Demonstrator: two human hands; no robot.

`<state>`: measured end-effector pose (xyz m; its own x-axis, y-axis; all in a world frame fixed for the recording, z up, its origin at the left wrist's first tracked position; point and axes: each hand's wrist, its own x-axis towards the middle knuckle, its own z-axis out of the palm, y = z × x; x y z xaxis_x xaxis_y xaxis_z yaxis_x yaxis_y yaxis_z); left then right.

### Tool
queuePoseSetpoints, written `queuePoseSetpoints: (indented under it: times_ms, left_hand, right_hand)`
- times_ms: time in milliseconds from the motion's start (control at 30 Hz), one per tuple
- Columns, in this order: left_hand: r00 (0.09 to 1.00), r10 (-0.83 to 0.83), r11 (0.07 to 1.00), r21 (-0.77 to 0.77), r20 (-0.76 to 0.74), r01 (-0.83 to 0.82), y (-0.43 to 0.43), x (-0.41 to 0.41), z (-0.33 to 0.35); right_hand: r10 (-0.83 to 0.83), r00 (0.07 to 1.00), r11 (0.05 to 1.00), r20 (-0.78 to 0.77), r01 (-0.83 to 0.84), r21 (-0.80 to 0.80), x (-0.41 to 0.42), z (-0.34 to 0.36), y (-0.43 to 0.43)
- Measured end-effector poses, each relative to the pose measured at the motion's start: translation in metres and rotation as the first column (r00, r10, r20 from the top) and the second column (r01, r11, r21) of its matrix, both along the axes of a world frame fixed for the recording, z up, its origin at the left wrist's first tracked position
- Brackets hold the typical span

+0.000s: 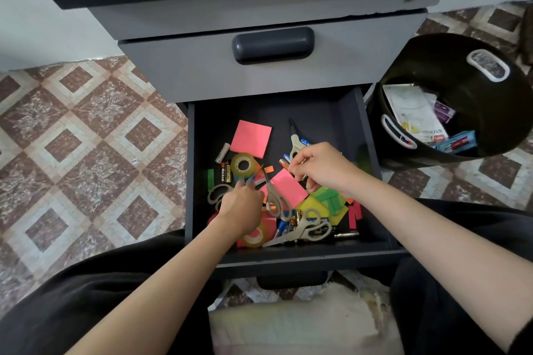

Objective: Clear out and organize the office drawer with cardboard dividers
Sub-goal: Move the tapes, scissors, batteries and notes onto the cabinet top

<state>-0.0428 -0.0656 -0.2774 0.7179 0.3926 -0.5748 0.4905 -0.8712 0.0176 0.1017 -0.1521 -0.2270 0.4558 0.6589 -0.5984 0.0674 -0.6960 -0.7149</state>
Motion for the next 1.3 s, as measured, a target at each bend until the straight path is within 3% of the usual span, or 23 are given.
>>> queuePoseSetpoints:
  times_ms: [233, 367, 500, 633, 767, 933, 1100, 1300]
  left_hand:
    - [0.999, 0.005, 0.996, -0.086, -0.036, -0.008, 0.003, -0.003, 0.004]
    - [0.996, -0.005, 0.975, -0.223, -0.088, -0.015, 0.010, -0.008, 0.005]
    - [0.992, 0.034, 0.924, -0.375, -0.120, -0.077, 0.012, -0.011, 0.010]
    - [0.993, 0.118, 0.946, -0.302, -0.002, -0.113, 0.016, -0.010, 0.013]
    - [0.990, 0.133, 0.961, -0.239, -0.051, -0.142, 0.025, -0.008, 0.012]
    - [0.981, 0.194, 0.964, -0.184, 0.004, -0.190, 0.040, -0.006, 0.026]
    - [0.976, 0.218, 0.957, -0.195, 0.007, -0.213, 0.042, -0.006, 0.032]
    - [0.938, 0.345, 0.896, -0.295, -0.011, -0.333, 0.042, -0.004, 0.034]
  right_hand:
    - [0.056, 0.993, 0.994, 0.104, -0.046, -0.101, 0.001, -0.015, -0.001]
    - [0.092, 0.982, 0.981, 0.165, -0.061, -0.183, 0.000, -0.027, -0.001]
    - [0.097, 0.994, 0.965, 0.055, -0.081, -0.250, -0.009, -0.037, -0.003]
    - [0.062, 0.996, 0.965, 0.070, -0.041, -0.261, -0.016, -0.046, -0.002]
    - [0.018, 0.999, 0.964, 0.028, -0.010, -0.264, -0.014, -0.052, -0.003]
    - [-0.020, 0.996, 0.960, -0.084, -0.004, -0.280, -0.022, -0.054, -0.002]
    - [0.046, 0.994, 0.965, -0.101, -0.070, -0.254, -0.031, -0.056, 0.000]
    - [-0.023, 1.000, 0.979, 0.003, 0.023, -0.201, -0.030, -0.061, 0.004]
